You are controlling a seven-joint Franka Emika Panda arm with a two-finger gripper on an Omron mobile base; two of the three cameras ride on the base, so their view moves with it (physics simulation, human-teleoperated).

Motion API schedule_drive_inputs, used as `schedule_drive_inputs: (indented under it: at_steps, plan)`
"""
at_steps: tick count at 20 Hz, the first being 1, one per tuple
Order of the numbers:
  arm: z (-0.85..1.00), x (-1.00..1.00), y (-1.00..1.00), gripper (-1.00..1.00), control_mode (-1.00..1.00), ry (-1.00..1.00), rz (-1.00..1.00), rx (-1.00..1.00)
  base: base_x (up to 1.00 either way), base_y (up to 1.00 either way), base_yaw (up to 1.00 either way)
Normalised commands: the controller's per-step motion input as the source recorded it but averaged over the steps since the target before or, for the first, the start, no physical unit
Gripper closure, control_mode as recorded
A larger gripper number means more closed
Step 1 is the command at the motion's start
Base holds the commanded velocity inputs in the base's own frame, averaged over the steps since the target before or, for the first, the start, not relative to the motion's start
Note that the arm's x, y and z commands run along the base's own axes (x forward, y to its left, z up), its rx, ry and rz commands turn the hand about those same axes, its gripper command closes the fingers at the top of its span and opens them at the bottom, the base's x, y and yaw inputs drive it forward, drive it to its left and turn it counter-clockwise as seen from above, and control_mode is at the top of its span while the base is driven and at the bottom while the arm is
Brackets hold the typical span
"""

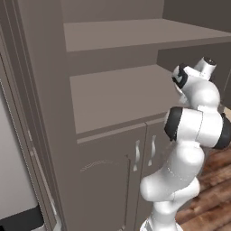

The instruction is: Take the smaller bowl and place it next to the appetizer plate on the dining counter , and place the larger bowl next to the plate with cooked food.

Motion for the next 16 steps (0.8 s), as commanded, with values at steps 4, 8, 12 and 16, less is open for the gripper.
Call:
schedule_drive_inputs:
  at_steps: [4,8,12,16]
  plan:
    - [0.06,-1.0,0.42,1.0,-1.0,-0.03,0.19,-0.12,0.0,0.0,0.0]
    - [0.61,-1.0,0.34,1.0,-1.0,-0.19,0.2,-0.19,0.0,0.0,0.0]
    - [0.6,-1.0,0.43,1.0,-1.0,-0.21,0.24,-0.23,0.0,0.0,0.0]
    - [0.19,-1.0,0.49,1.0,-1.0,-0.07,0.3,-0.17,0.0,0.0,0.0]
